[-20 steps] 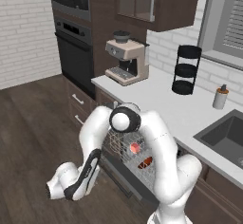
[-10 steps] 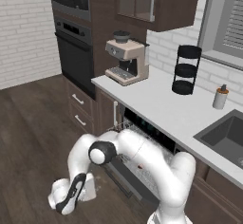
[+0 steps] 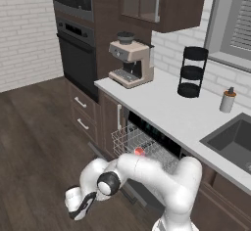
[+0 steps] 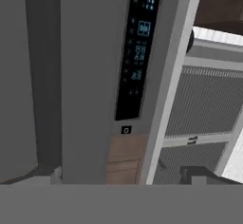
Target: Pick up the cup and bowl from the counter, place them in the dishwasher, and close the dishwasher door.
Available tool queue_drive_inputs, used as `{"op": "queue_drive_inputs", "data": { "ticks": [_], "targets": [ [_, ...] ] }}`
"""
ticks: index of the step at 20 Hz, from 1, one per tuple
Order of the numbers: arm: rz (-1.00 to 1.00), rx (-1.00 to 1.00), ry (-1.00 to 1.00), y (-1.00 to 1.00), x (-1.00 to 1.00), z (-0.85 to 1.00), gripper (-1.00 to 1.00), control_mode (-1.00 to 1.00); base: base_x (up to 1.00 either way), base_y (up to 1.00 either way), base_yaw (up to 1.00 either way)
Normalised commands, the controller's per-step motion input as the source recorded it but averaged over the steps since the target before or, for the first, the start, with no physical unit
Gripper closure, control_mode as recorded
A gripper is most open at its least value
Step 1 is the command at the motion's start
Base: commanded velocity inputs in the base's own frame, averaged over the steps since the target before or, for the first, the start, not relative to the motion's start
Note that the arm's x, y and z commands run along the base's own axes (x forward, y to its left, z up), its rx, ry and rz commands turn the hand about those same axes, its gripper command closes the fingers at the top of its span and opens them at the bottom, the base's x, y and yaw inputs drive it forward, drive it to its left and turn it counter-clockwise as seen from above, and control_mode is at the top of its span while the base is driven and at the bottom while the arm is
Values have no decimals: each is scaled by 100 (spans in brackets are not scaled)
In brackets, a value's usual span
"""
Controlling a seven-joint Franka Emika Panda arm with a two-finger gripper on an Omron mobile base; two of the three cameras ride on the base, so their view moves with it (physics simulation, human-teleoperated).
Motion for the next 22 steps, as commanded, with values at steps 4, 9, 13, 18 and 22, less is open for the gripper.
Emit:
{"op": "queue_drive_inputs", "data": {
  "ticks": [4,9,13,18,22],
  "targets": [
    [0,-7,1,-46,60,-46,-100,-100,0,0,0],
    [0,-1,6,-32,58,-47,-100,-100,0,0,0],
    [0,0,11,-25,34,-43,-100,-100,0,0,0],
    [7,0,9,-8,12,-24,-100,-100,0,0,0],
    [18,1,3,12,0,-8,-100,-100,0,0,0]
  ]
}}
